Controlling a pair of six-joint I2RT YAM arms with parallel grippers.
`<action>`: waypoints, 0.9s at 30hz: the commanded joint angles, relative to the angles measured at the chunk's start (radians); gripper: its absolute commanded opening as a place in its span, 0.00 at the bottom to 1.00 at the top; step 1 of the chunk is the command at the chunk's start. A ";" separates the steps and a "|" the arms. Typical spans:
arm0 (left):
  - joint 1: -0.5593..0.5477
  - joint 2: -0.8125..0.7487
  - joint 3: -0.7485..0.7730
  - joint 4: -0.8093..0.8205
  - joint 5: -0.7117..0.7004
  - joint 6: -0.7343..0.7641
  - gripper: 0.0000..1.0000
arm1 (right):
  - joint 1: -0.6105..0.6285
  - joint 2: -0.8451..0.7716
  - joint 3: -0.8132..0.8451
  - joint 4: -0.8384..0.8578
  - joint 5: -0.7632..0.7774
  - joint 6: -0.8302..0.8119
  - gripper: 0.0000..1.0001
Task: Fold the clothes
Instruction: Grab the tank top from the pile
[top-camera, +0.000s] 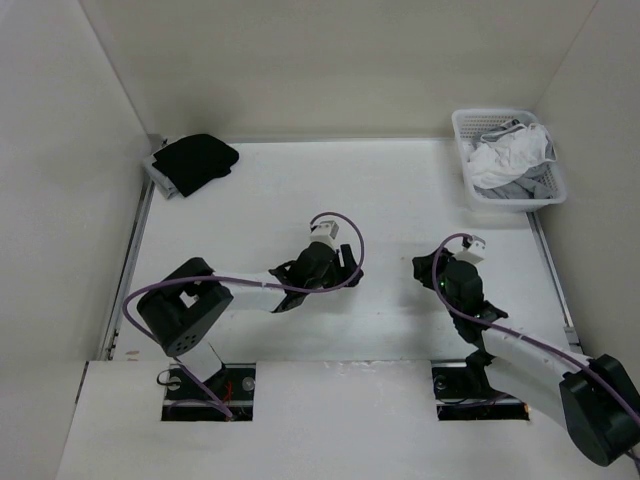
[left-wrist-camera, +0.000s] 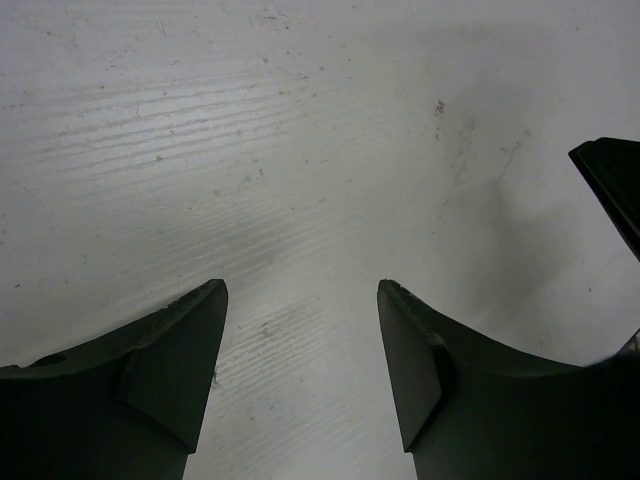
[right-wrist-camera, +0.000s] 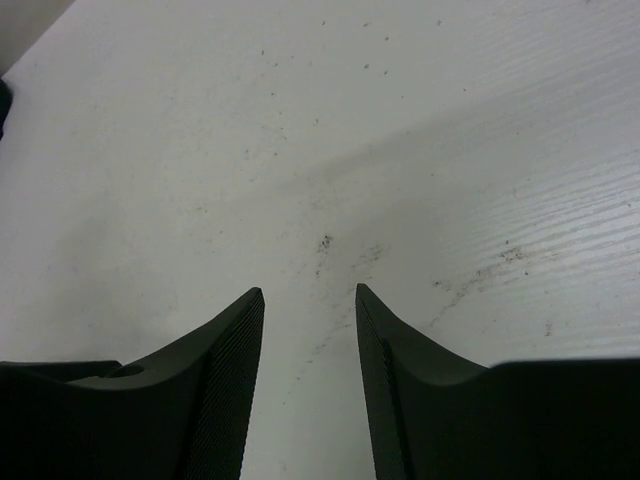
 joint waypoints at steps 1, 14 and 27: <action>0.001 -0.062 0.012 0.055 0.047 0.032 0.60 | 0.021 0.000 0.045 0.055 0.030 -0.018 0.43; 0.004 -0.205 -0.131 0.195 -0.003 0.132 0.09 | -0.200 0.181 0.584 -0.262 0.108 -0.139 0.00; 0.106 -0.240 -0.204 0.261 0.014 0.095 0.43 | -0.644 0.930 1.413 -0.455 0.042 -0.239 0.21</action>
